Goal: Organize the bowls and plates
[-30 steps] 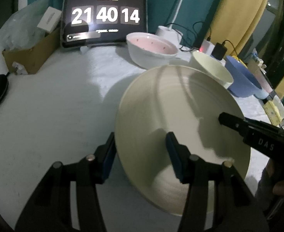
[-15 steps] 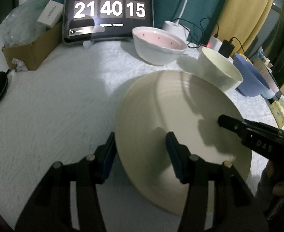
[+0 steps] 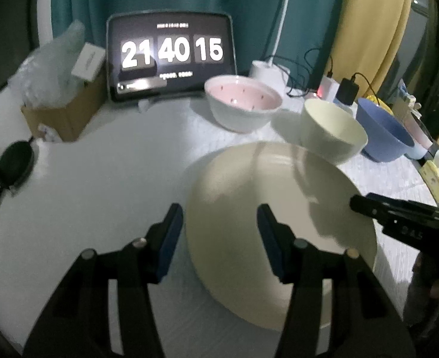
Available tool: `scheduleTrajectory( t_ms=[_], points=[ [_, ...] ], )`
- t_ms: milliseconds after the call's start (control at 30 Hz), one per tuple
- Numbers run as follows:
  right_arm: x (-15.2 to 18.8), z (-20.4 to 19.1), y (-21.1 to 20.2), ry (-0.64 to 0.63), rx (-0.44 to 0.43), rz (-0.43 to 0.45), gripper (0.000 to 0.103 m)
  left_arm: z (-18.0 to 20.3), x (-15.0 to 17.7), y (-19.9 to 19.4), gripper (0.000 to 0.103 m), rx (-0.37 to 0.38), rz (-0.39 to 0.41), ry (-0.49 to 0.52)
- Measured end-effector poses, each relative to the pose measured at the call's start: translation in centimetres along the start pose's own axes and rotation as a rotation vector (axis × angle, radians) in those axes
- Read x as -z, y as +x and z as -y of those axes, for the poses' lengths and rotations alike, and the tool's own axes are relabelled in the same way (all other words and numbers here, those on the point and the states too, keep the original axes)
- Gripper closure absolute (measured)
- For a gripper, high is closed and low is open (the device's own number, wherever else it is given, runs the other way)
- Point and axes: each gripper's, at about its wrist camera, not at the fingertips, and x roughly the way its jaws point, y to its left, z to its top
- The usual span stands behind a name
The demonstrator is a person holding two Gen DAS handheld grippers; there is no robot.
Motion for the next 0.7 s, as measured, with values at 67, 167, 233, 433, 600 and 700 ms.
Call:
scheduleTrajectory(
  t_ms=[67, 167, 233, 433, 600, 700],
  points=[
    [0.0, 0.5, -0.6, 0.007, 0.002, 0.011, 0.065, 0.4, -0.3, -0.3, 0.05, -0.002, 0.013, 0.002],
    [0.0, 1.4, -1.5, 0.018, 0.009, 0.03, 0.065, 1.1, -0.6, -0.9, 0.05, 0.016, 0.033, 0.01],
    [0.0, 2.1, -2.2, 0.026, 0.014, 0.041, 0.065, 1.9, -1.0, -1.2, 0.05, 0.035, 0.043, 0.017],
    [0.1, 3.9, -3.9, 0.047, 0.044, 0.072, 0.065, 4.4, -1.8, -1.8, 0.05, 0.077, 0.057, 0.044],
    [0.2, 5.2, -5.2, 0.062, 0.053, 0.097, 0.065, 6.6, -2.3, -2.1, 0.05, 0.106, 0.064, 0.075],
    [0.3, 5.9, -5.8, 0.07, 0.059, 0.109, 0.065, 8.2, -2.6, -2.2, 0.05, 0.119, 0.068, 0.107]
  ],
)
